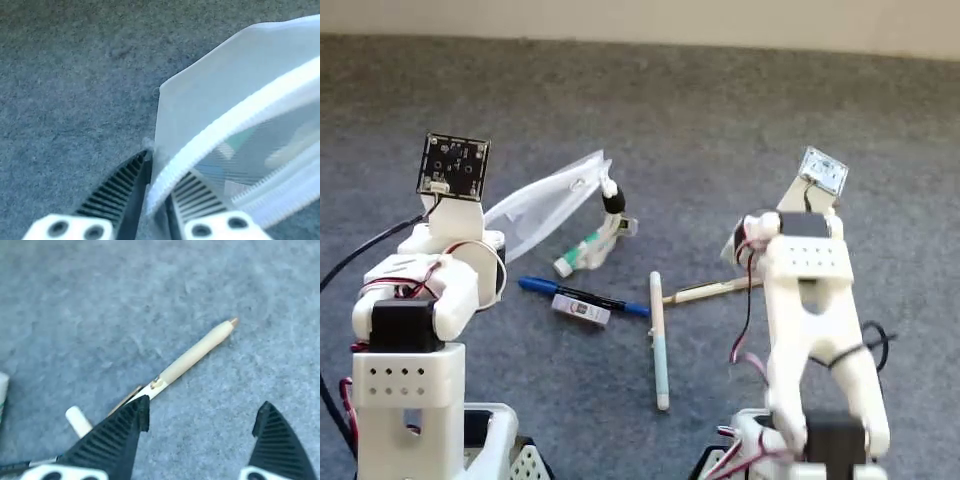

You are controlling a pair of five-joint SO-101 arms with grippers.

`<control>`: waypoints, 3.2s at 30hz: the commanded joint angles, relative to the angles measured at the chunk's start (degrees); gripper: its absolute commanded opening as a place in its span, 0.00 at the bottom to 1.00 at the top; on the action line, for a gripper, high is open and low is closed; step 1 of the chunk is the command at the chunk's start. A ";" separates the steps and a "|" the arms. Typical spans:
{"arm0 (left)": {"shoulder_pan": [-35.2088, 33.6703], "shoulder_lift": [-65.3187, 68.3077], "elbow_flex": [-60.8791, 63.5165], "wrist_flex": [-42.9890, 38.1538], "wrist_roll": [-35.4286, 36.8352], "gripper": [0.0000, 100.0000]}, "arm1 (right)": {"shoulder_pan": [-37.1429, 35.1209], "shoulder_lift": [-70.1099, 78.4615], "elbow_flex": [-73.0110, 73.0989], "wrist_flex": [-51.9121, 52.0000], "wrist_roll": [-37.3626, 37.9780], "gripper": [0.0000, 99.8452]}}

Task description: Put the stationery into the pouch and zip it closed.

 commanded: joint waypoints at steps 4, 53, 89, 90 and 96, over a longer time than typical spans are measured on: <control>2.77 0.92 -0.40 -0.97 0.62 0.01 | 0.92 11.91 -10.15 -0.75 -3.96 0.31; 3.03 0.92 -1.19 -0.88 0.35 0.01 | 0.84 28.26 -29.85 4.26 -0.79 0.00; 14.02 1.54 -9.80 7.91 -10.02 0.01 | -4.62 -14.29 -29.67 15.78 6.42 0.00; 13.23 1.54 -10.95 9.05 -10.02 0.01 | -5.32 -15.78 -29.67 15.78 6.42 0.00; 8.04 1.54 -16.04 13.36 -11.60 0.01 | -10.42 -24.66 -29.76 15.43 6.51 0.00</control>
